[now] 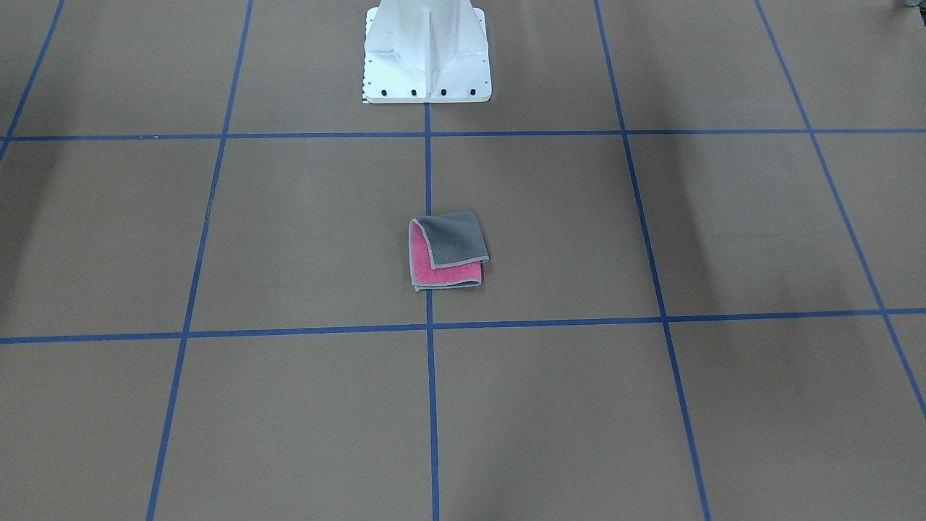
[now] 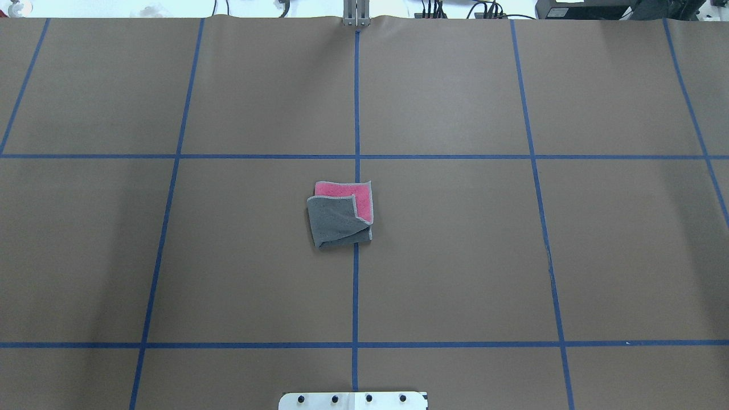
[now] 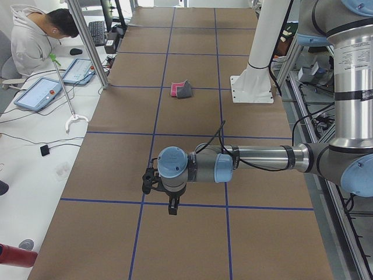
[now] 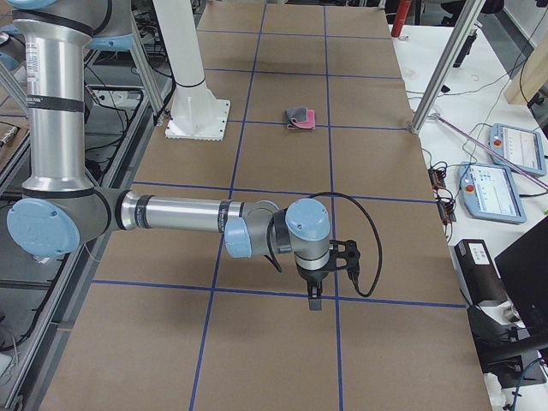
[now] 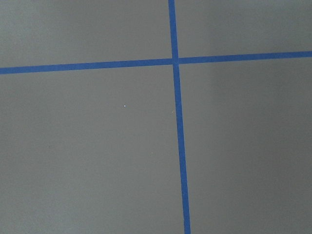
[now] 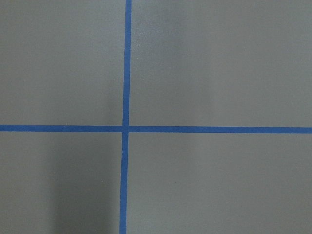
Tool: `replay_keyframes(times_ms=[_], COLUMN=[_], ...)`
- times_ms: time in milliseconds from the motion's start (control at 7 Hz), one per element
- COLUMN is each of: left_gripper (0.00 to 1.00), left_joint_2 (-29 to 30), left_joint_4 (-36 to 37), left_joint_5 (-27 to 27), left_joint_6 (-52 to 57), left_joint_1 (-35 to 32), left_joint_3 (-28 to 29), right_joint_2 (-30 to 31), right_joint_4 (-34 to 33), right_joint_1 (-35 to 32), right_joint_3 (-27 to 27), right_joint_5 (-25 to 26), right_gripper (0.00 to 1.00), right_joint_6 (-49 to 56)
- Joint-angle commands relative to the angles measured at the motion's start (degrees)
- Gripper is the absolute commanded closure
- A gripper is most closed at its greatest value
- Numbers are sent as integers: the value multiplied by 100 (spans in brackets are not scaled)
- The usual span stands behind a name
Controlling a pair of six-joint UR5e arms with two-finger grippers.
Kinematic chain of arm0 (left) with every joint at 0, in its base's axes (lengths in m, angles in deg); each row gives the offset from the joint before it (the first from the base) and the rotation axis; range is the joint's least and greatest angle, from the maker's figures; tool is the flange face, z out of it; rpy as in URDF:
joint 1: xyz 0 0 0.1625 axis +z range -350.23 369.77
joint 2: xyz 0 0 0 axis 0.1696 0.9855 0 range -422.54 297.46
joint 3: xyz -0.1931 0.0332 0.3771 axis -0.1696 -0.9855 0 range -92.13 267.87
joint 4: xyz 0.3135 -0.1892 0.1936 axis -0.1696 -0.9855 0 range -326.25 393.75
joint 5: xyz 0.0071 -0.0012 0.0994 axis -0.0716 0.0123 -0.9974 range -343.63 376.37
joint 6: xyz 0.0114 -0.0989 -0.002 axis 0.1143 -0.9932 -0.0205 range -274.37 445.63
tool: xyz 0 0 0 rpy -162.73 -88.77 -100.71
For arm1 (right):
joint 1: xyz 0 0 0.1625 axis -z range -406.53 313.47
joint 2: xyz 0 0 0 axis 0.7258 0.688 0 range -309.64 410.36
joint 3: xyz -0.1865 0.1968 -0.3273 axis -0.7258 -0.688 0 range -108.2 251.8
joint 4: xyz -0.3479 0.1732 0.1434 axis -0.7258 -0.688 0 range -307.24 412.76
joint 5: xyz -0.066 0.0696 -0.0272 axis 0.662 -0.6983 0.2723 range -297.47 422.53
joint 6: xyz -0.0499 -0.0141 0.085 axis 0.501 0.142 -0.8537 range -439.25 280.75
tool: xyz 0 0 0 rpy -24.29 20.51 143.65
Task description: Fold towel twice with both arms
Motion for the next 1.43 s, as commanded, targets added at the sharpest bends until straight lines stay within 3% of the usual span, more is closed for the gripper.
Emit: replay_keyframes(times_ms=[0, 286, 1286], left_gripper=[0, 0, 0], left_joint_2=[-6, -6, -6], left_joint_4=[4, 4, -5], left_joint_5=[5, -4, -4], left_joint_6=[0, 0, 0], left_joint_1=[0, 0, 9], left_joint_3=[0, 0, -9], right_joint_2=[22, -5, -22], right_joint_4=[614, 1066, 1058], right_joint_1=[0, 193, 430], right_joint_3=[-104, -378, -343], right_joint_5=[7, 16, -55], right_gripper=[0, 0, 0], right_joint_6=[-3, 22, -39])
